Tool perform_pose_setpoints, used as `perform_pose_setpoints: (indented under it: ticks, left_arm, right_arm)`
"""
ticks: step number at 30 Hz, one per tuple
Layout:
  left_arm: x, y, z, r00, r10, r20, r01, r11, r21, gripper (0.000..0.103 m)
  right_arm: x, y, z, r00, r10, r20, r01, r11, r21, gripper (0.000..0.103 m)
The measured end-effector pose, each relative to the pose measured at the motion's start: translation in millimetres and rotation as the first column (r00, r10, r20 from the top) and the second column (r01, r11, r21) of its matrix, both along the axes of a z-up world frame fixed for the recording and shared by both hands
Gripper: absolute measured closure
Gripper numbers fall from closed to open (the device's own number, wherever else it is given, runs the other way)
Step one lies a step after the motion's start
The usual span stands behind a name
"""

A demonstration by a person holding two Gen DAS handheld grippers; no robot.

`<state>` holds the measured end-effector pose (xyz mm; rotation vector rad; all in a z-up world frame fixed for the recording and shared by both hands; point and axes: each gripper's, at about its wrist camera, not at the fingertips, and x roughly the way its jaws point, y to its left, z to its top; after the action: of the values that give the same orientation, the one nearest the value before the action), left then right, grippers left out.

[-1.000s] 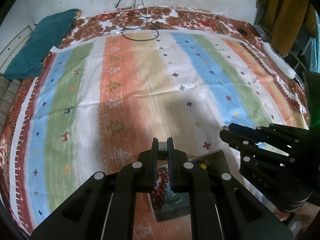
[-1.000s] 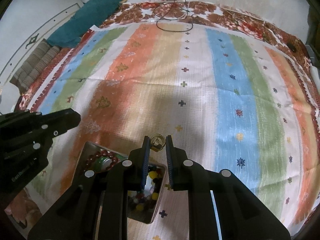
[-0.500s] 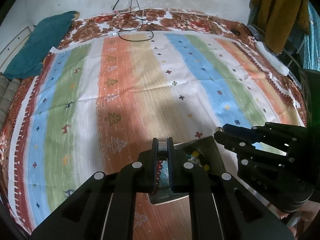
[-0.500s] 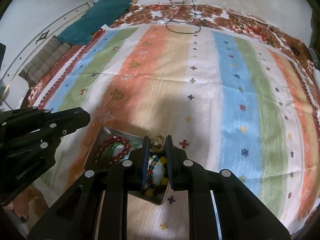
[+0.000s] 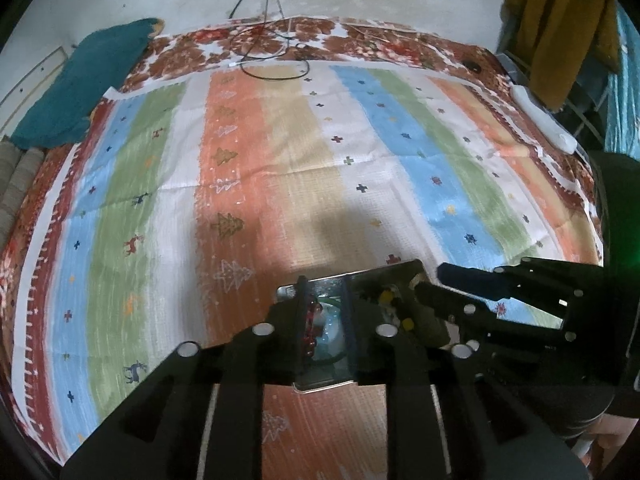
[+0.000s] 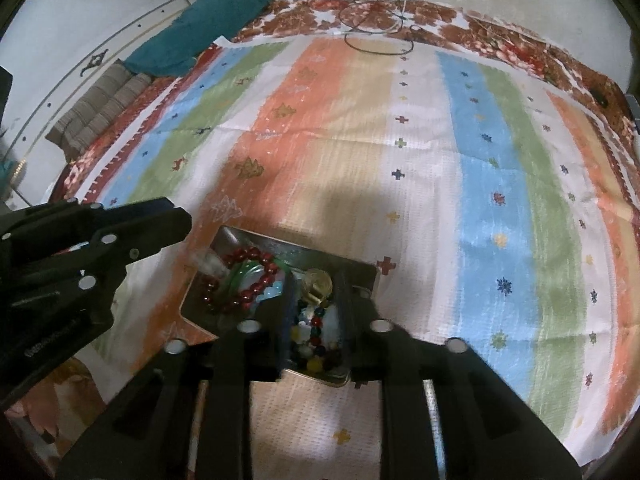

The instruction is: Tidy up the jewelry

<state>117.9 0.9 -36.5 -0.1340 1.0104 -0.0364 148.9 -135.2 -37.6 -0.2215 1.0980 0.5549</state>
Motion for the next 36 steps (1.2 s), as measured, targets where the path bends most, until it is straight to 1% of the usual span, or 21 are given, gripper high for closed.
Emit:
perform_pose_setpoints:
  ticks: [3, 7, 9, 10, 11, 14, 16, 18, 20, 24, 29, 32, 36]
  left_arm:
    - [-3.2, 3.6, 1.1, 1.0, 0.02, -0.003, -0.02, 1.0, -0.004, 0.083]
    - [-0.7, 9.9, 4.2, 0.999, 0.035, -0.001, -0.035, 0.999, -0.016, 0.076]
    - [-4.5, 11.7, 6.2, 0.999, 0.043, 0.002, -0.043, 0.999, -0.024, 0.075]
    - [-4.1, 12.1, 6.8, 0.999, 0.043, 0.005, -0.043, 0.999, -0.026, 0.074]
    - [-7.2, 12.1, 8.6, 0.999, 0.042, 0.011, -0.041, 0.999, -0.031, 0.071]
    - [-16.6, 10.5, 12.7, 0.999, 0.028, 0.027, -0.027, 0.999, -0.038, 0.064]
    - [-22.2, 9.0, 14.0, 0.999, 0.025, 0.036, -0.024, 0.999, -0.036, 0.063]
    - [-27.6, 6.6, 14.3, 0.999, 0.021, 0.044, -0.02, 0.999, -0.039, 0.062]
    - [-32.1, 5.4, 15.6, 0.999, 0.018, 0.05, -0.015, 0.999, -0.046, 0.055]
    - [-39.5, 8.0, 17.8, 0.998, 0.02, 0.059, -0.016, 0.997, -0.072, 0.052]
    - [-51.4, 7.0, 22.3, 0.997, 0.009, 0.077, -0.001, 0.995, -0.095, 0.041]
    - [-57.6, 6.0, 24.4, 0.996, -0.001, 0.085, 0.009, 0.995, -0.1, 0.038]
    - [-66.2, 5.1, 26.2, 0.996, -0.003, 0.093, 0.012, 0.995, -0.103, 0.034]
  right_arm:
    - [-0.6, -1.5, 1.6, 1.0, -0.005, 0.008, 0.005, 1.0, -0.005, 0.074]
    - [-2.4, -9.4, 4.1, 0.999, -0.028, 0.016, 0.028, 1.0, -0.012, 0.074]
    - [-6.0, -13.1, 6.9, 0.999, -0.034, 0.021, 0.034, 0.999, -0.011, 0.072]
    - [-8.8, -15.3, 9.2, 0.999, -0.037, 0.029, 0.037, 0.999, -0.011, 0.069]
    - [-11.3, -16.6, 11.5, 0.999, -0.039, 0.037, 0.04, 0.999, -0.009, 0.067]
    - [-18.3, -22.5, 19.7, 0.998, -0.041, 0.05, 0.04, 0.999, 0.018, 0.066]
    - [-22.4, -26.1, 23.9, 0.997, -0.044, 0.063, 0.043, 0.999, 0.027, 0.065]
    - [-26.5, -29.0, 27.5, 0.996, -0.043, 0.074, 0.041, 0.999, 0.035, 0.061]
    - [-30.3, -30.7, 31.3, 0.996, -0.04, 0.08, 0.036, 0.998, 0.048, 0.056]
    - [-37.3, -30.9, 38.1, 0.994, -0.026, 0.108, 0.021, 0.998, 0.051, 0.048]
    - [-46.7, -36.2, 47.8, 0.992, -0.018, 0.124, 0.009, 0.997, 0.073, 0.032]
    - [-51.0, -39.3, 51.3, 0.991, -0.023, 0.133, 0.012, 0.997, 0.08, 0.028]
    - [-56.7, -42.6, 51.6, 0.991, -0.019, 0.13, 0.008, 0.996, 0.084, 0.025]
